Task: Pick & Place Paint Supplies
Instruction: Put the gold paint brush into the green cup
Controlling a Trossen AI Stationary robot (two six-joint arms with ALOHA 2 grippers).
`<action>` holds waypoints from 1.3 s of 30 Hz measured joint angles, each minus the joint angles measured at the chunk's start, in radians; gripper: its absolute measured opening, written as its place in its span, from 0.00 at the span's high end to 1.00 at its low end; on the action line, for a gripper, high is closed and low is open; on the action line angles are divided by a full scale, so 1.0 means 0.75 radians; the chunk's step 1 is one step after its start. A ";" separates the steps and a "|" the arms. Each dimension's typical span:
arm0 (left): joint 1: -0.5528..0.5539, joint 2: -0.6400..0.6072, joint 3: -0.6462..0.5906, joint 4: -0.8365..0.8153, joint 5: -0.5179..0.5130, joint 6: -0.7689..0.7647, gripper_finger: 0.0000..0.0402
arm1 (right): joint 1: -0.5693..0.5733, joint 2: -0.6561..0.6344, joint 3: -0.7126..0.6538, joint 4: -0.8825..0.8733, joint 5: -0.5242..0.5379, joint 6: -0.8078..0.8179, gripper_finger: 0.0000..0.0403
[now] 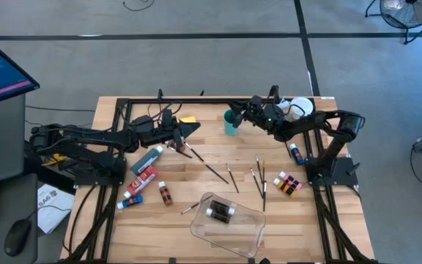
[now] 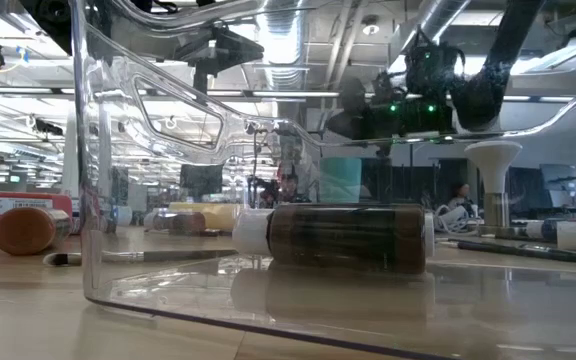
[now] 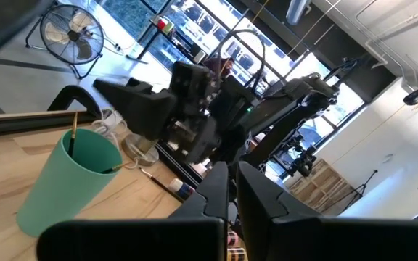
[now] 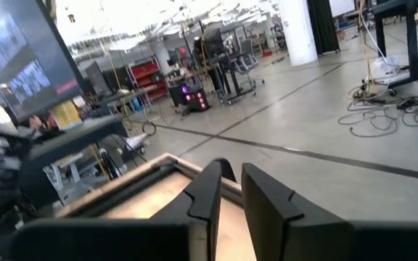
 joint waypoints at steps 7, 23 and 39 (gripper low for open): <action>0.000 -0.001 0.000 0.029 0.005 -0.045 1.00 | 0.011 -0.140 0.000 -0.018 -0.001 0.001 0.87; 0.019 -0.002 0.000 0.255 -0.063 -0.190 1.00 | 0.144 -0.534 0.000 -0.255 -0.002 0.209 0.87; 0.067 -0.003 0.000 0.356 -0.047 -0.422 1.00 | 0.288 -0.702 0.057 -0.287 0.001 0.530 0.87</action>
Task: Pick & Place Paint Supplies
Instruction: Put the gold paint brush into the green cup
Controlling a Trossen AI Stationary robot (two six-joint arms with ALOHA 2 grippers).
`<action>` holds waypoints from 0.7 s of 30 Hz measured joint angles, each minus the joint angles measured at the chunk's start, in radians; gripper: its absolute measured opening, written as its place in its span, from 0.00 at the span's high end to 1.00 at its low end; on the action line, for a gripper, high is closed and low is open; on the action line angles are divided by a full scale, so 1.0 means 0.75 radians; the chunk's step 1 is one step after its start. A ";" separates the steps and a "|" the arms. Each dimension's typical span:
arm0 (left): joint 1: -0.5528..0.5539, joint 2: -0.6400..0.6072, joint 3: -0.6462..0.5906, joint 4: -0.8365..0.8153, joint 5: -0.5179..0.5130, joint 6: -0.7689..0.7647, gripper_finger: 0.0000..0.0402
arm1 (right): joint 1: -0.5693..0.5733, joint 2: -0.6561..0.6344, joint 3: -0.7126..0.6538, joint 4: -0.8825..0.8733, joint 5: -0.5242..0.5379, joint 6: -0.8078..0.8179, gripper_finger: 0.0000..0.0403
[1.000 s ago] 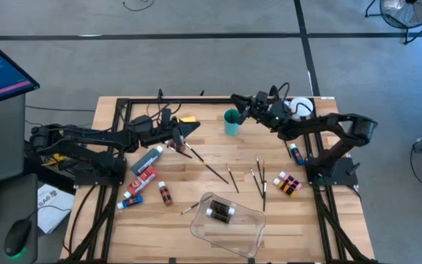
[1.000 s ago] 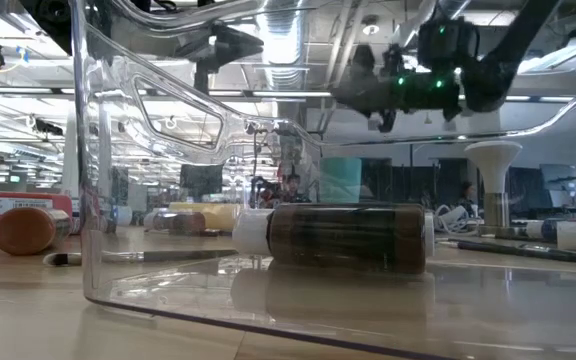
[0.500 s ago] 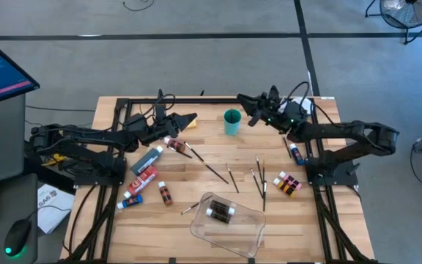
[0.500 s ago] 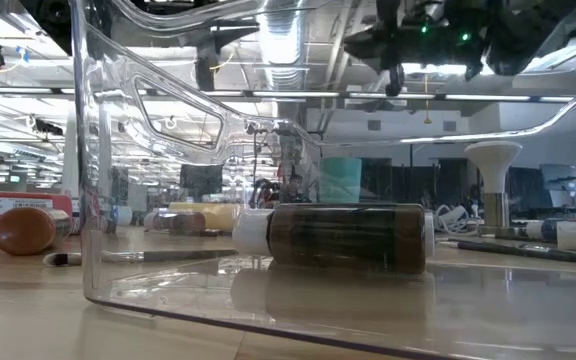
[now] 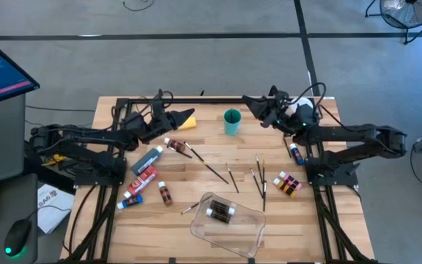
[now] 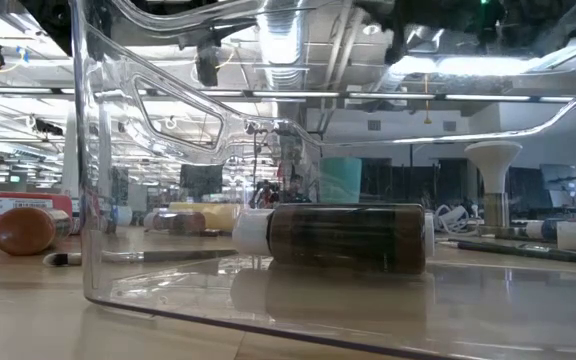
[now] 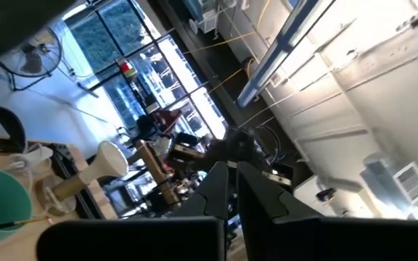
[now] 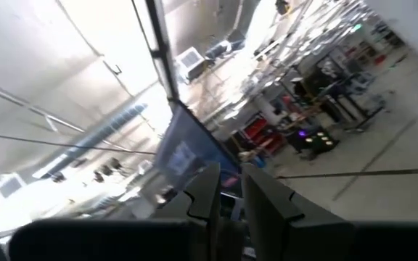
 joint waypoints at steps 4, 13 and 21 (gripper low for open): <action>0.016 -0.003 0.000 0.026 0.030 -0.036 1.00 | 0.043 0.017 0.088 0.002 0.000 0.041 0.87; 0.016 -0.013 0.001 0.162 0.119 -0.037 1.00 | 0.114 0.096 0.308 -0.010 -0.003 0.046 0.87; 0.016 -0.103 0.001 0.168 0.178 -0.002 1.00 | 0.112 0.103 0.496 -0.596 -0.093 0.193 0.87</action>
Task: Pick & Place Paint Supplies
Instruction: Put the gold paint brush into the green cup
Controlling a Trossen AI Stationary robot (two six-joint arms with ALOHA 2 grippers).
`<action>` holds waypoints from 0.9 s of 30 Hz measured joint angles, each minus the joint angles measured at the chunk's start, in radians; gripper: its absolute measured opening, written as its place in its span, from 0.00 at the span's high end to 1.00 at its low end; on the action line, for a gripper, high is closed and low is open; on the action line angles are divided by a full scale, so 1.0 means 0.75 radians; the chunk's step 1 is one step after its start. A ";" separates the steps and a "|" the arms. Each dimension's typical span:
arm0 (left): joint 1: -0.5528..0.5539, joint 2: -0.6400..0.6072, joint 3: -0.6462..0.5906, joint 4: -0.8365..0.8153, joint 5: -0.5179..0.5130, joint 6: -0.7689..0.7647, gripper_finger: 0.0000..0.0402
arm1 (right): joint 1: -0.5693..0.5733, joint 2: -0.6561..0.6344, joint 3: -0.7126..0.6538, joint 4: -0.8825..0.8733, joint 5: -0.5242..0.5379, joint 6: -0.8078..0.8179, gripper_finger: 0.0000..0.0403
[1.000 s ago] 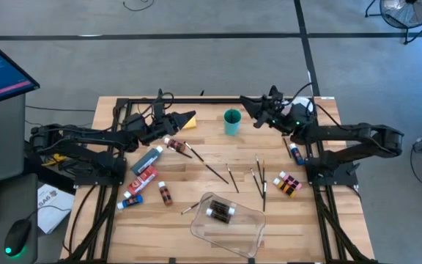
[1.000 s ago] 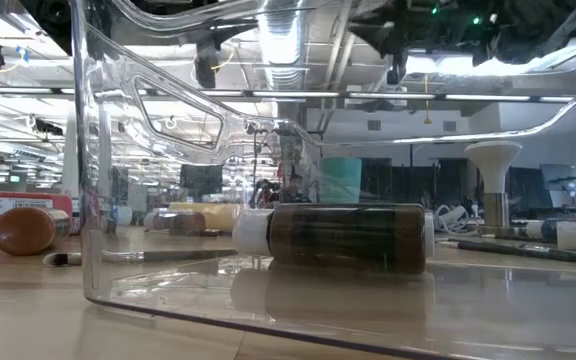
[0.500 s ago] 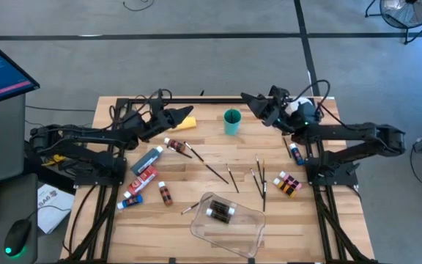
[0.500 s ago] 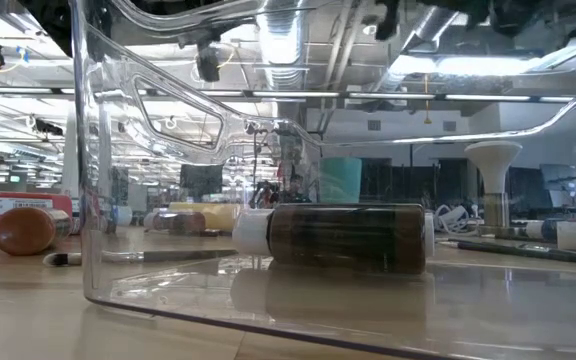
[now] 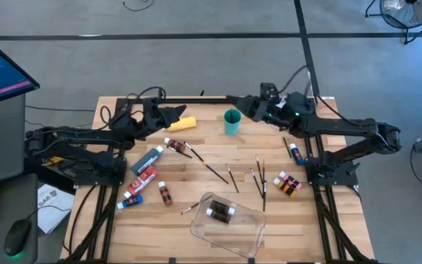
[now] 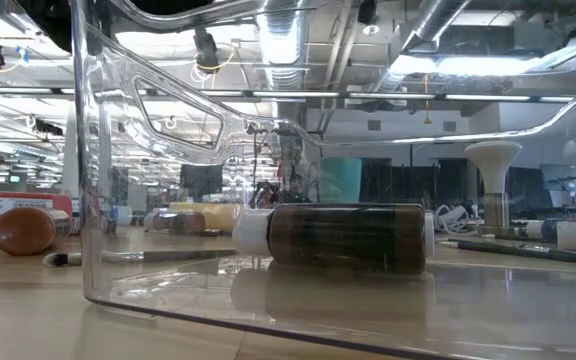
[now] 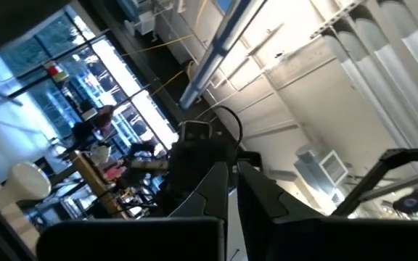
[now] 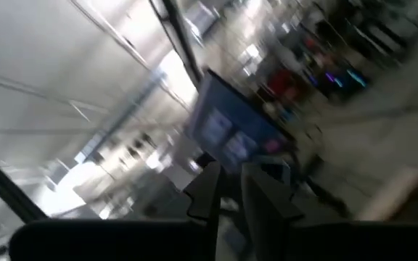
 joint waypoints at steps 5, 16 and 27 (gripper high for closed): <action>0.017 -0.057 0.000 -0.003 0.036 0.041 1.00 | 0.001 -0.005 0.151 -0.509 -0.052 0.011 0.87; 0.023 -0.074 0.001 -0.053 0.097 0.042 1.00 | 0.001 -0.005 0.313 -1.222 -0.087 0.146 0.87; 0.023 -0.073 0.001 -0.054 0.096 0.073 1.00 | 0.022 -0.005 0.313 -1.668 -0.122 0.332 0.87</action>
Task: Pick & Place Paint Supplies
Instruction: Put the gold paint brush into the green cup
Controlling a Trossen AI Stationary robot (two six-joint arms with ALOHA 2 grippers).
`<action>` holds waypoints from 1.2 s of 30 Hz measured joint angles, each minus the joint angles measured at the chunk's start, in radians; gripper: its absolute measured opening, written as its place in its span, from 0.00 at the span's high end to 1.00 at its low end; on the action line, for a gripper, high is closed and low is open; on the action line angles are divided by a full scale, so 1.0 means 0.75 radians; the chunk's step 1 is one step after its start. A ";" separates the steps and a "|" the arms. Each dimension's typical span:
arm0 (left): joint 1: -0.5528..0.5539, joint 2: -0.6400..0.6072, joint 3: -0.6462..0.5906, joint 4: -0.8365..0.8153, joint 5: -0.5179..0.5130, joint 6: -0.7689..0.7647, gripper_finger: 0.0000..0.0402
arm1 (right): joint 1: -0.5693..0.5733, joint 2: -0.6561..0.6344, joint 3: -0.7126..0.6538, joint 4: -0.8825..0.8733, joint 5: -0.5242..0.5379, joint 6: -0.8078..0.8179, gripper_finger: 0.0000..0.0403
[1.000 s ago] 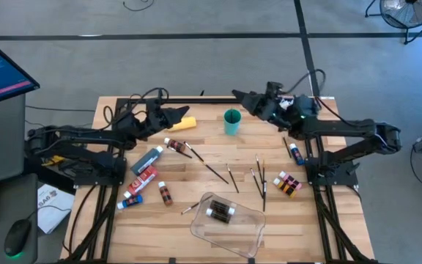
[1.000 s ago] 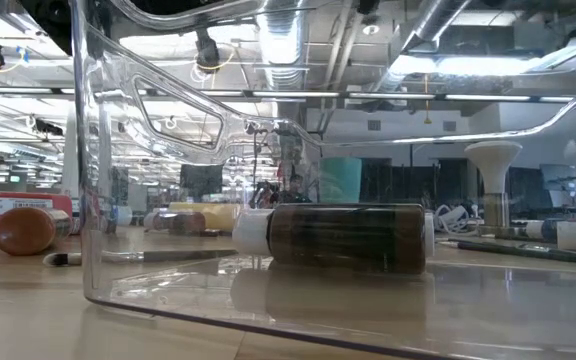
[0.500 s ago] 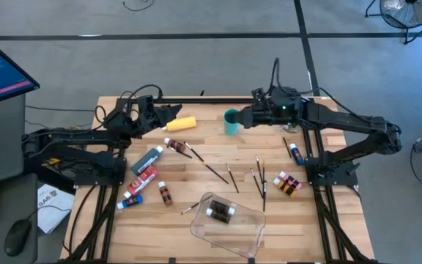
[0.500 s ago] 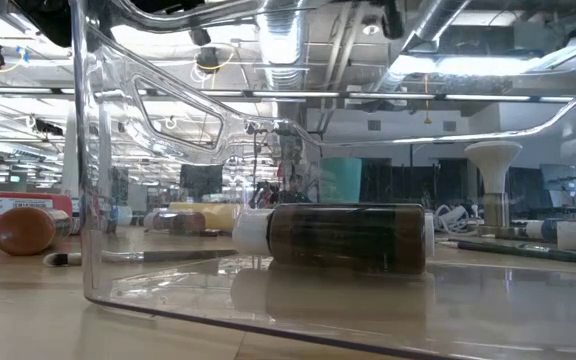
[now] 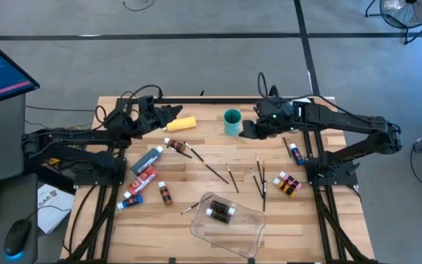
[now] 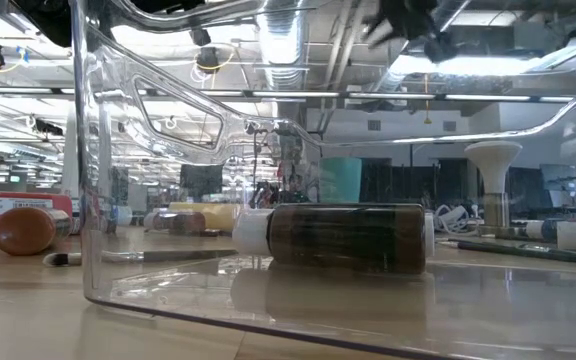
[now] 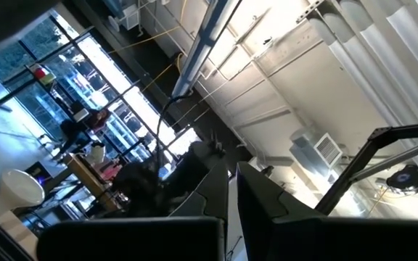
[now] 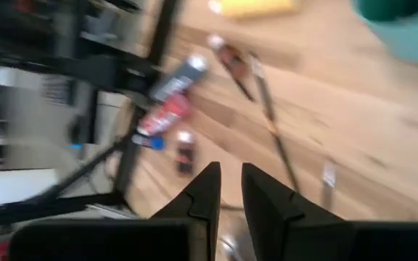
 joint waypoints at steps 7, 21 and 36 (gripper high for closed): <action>0.000 0.001 0.000 -0.006 -0.001 0.007 1.00 | 0.000 0.003 -0.001 -0.310 0.001 0.074 0.87; -0.004 0.001 0.000 -0.071 -0.002 0.004 1.00 | 0.029 0.122 -0.001 -0.627 -0.076 0.083 0.87; -0.048 0.001 0.000 -0.075 -0.007 0.006 1.00 | 0.070 0.486 -0.002 -0.679 -0.090 -0.078 0.82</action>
